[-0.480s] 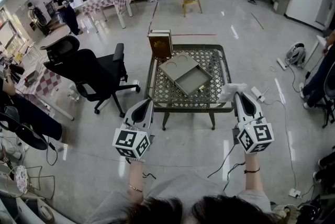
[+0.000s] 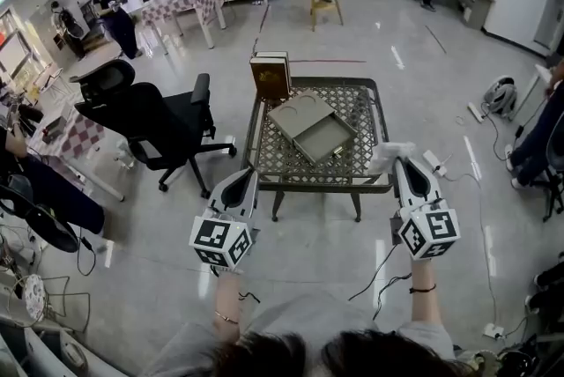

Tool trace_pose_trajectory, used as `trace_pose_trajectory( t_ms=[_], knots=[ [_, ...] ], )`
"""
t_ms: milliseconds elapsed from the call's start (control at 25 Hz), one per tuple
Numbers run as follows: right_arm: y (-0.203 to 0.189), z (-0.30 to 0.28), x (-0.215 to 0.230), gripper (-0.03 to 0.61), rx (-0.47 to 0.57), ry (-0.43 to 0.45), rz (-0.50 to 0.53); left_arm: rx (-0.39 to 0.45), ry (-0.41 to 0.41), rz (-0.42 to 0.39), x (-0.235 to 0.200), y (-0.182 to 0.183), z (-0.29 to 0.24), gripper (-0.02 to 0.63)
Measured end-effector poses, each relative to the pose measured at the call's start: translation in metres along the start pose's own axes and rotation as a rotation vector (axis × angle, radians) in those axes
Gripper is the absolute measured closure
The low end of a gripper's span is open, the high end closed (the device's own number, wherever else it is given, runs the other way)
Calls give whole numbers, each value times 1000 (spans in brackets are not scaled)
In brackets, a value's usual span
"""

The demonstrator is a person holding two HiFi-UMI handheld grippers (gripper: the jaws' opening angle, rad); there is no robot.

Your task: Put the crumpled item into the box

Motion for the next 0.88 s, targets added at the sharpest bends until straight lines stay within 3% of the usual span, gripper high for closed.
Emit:
trace_pose_trajectory(
  t_ms=[600,880],
  knots=[
    [0,2,24,528,-15,55,-28,-37,18,13,37,-3,-5,597],
    [-5,-5,24,528,-30,63,-44,-53,15,19,34,-5,-11,597]
  ],
)
Point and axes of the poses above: the fingertips, and each gripper's own axes: z backward along the fingers, x to its right, y out of its top, the point moved 3 cm from there along z, backward along the fingers, and after that the axes turned 10 degrees about -z, right-handed, at the moved point
